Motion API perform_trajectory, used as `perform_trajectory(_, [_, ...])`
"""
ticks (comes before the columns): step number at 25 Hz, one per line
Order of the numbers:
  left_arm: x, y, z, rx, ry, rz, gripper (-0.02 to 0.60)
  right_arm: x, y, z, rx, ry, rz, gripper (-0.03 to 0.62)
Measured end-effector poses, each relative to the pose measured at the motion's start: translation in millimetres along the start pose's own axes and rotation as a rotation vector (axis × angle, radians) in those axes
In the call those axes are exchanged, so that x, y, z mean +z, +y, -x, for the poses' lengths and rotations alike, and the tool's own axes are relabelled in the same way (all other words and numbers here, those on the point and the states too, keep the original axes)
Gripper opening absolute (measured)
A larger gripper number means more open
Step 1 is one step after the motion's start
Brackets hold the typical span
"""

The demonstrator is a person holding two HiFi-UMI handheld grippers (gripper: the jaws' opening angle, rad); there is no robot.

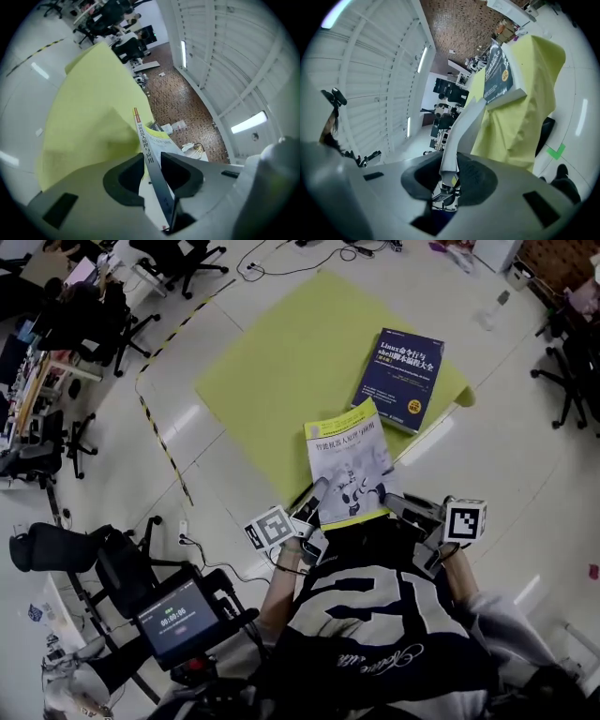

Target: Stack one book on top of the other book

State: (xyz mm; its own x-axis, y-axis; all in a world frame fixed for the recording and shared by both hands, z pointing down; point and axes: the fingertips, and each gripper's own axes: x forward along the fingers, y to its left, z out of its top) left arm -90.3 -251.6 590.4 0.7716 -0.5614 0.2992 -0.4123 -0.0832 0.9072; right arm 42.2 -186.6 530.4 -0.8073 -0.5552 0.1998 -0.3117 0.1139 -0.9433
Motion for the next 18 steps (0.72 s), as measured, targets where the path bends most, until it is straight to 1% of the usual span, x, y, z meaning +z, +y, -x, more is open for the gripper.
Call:
perform_trajectory(4, [16, -41, -7, 0.008, 0.011, -0.191, 0.114, 16, 16, 15, 0.024, -0.055, 0.031, 0.078])
perform_trajectory(7, [30, -77, -31, -0.021, 0.029, -0.315, 0.114, 43, 25, 30, 0.040, -0.114, 0.060, 0.078])
perform_trajectory(9, [42, -93, -57, -0.049, 0.047, -0.373, 0.114, 66, 24, 37, 0.036, -0.158, 0.082, 0.078])
perform_trajectory(12, [52, -105, -108, -0.064, 0.100, -0.461, 0.115, 105, 10, 45, -0.005, -0.212, 0.142, 0.081])
perform_trajectory(15, [51, -112, -167, -0.050, 0.180, -0.559, 0.117, 140, -16, 58, -0.084, -0.247, 0.173, 0.086])
perform_trajectory(18, [43, -110, -223, -0.021, 0.255, -0.603, 0.117, 170, -48, 74, -0.156, -0.281, 0.156, 0.086])
